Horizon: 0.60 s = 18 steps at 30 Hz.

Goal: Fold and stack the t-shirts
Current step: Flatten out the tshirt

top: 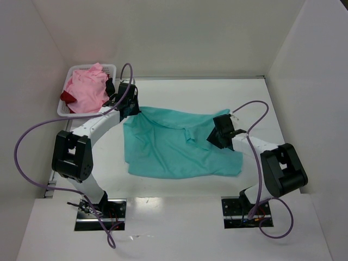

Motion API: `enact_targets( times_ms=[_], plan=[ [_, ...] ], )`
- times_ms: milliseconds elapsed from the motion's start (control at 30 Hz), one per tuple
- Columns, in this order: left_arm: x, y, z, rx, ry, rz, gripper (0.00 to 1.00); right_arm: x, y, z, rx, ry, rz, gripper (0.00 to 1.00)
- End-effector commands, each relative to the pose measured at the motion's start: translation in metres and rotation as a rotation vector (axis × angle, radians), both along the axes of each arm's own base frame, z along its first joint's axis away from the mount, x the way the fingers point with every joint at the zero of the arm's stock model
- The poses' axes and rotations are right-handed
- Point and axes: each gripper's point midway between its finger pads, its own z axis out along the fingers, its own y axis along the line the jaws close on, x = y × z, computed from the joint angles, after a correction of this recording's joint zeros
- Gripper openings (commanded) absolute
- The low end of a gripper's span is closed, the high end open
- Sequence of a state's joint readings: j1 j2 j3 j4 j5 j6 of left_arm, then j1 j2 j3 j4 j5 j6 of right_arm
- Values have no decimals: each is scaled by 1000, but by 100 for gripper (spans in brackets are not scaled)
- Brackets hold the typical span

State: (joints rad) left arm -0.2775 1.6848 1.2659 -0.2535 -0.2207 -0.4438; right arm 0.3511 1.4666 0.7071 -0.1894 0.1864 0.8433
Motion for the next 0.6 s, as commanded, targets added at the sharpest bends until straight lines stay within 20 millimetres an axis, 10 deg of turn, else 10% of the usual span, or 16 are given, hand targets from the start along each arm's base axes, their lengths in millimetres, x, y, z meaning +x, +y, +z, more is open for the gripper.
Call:
enact_targets(
  times_ms=[0,567],
  plan=[
    [10,-1,32,-18,-94,-12,0,16,12,20,46,-68,15,41],
    [8,-1,28,-15,-85,-12,0,10,-4,10,-46,-24,-13,30]
  ],
)
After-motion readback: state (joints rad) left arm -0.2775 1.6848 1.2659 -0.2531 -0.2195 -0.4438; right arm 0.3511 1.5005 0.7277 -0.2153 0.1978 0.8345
